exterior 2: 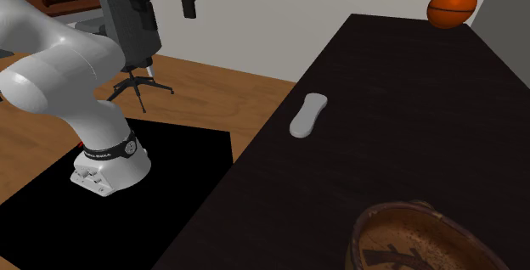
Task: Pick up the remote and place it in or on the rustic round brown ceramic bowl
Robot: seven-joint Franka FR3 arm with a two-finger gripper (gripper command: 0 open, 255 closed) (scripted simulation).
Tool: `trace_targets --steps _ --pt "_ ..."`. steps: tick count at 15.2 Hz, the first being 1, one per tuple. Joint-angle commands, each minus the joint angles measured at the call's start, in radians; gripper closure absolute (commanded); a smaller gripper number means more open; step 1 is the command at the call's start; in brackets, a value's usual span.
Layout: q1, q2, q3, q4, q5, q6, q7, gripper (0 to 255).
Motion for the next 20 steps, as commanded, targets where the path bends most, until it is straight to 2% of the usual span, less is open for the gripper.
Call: trace_targets --steps 1,10,20 --pt "0.0 0.0 0.0 0.0 0.0 0.0 0.0 0" --pt "0.13 0.259 -0.078 -0.004 -0.024 0.27 -0.339 0" --pt "0.262 0.57 -0.106 0.079 0.014 0.502 -0.706 0"
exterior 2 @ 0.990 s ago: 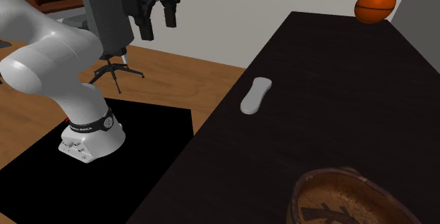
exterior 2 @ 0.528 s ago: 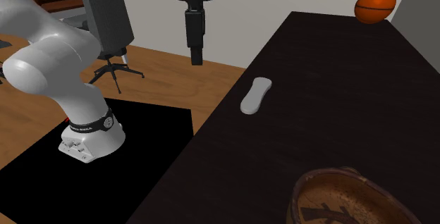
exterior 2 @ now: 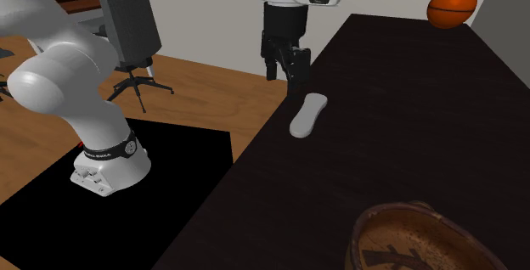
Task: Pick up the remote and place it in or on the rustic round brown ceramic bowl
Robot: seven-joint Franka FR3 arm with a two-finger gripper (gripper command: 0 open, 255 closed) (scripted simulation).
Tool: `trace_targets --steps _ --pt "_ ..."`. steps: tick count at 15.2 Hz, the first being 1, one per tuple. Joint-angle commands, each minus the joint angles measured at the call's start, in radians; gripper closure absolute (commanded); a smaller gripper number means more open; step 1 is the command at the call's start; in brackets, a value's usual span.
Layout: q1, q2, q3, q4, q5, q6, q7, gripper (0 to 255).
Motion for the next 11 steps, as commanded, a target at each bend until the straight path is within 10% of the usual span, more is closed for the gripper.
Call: trace_targets --steps 1,11 --pt "0.026 0.06 0.004 0.026 0.013 0.035 -0.074 0" --pt "0.117 0.33 0.064 0.139 0.068 0.189 -0.412 0"
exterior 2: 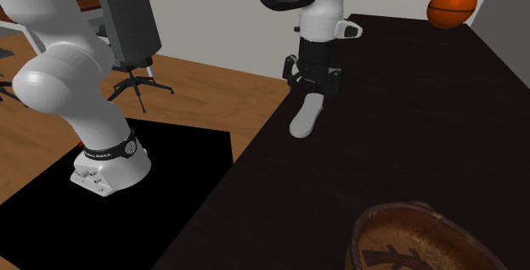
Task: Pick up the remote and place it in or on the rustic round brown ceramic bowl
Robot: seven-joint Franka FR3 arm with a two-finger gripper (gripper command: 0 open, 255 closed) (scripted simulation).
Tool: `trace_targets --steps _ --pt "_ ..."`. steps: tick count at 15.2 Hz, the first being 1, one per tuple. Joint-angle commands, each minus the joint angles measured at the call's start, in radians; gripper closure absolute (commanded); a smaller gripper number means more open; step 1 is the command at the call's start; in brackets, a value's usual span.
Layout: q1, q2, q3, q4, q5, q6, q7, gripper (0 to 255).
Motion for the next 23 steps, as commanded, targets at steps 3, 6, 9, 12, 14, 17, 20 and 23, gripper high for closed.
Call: trace_targets --steps 3,6,9,12,14,17,20,23 --pt "0.027 0.082 0.034 0.043 0.012 0.04 -0.109 0" --pt "0.027 0.102 0.035 0.025 0.014 0.077 -0.111 0" --pt "0.027 0.123 0.036 0.009 0.016 0.115 -0.113 0" --pt "0.027 0.135 0.036 0.002 0.018 0.134 -0.114 0" --pt "0.027 0.135 0.036 0.002 0.018 0.134 -0.114 0" --pt "0.027 0.135 0.036 0.002 0.018 0.134 -0.114 0" --pt "0.027 0.135 0.036 0.002 0.018 0.134 -0.114 255" --pt "0.027 0.135 0.036 0.002 0.018 0.134 -0.114 255"
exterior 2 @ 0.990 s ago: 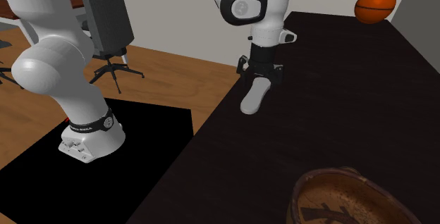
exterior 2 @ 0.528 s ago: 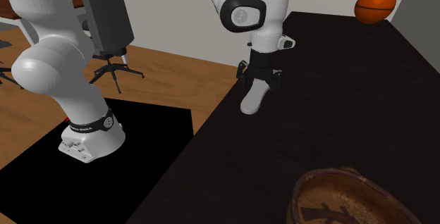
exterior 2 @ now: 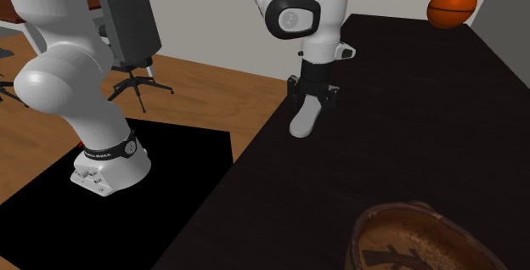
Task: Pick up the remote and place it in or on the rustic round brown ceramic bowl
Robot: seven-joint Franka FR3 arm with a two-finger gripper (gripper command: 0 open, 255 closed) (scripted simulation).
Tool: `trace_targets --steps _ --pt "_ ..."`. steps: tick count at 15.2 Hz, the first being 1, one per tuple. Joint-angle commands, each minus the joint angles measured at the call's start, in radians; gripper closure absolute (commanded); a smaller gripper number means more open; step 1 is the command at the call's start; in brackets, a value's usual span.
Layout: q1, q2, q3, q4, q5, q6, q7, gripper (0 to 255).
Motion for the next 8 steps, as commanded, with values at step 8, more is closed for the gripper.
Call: trace_targets --steps 8 --pt "0.0 -0.023 -0.001 0.014 -0.003 -0.037 0.002 255"
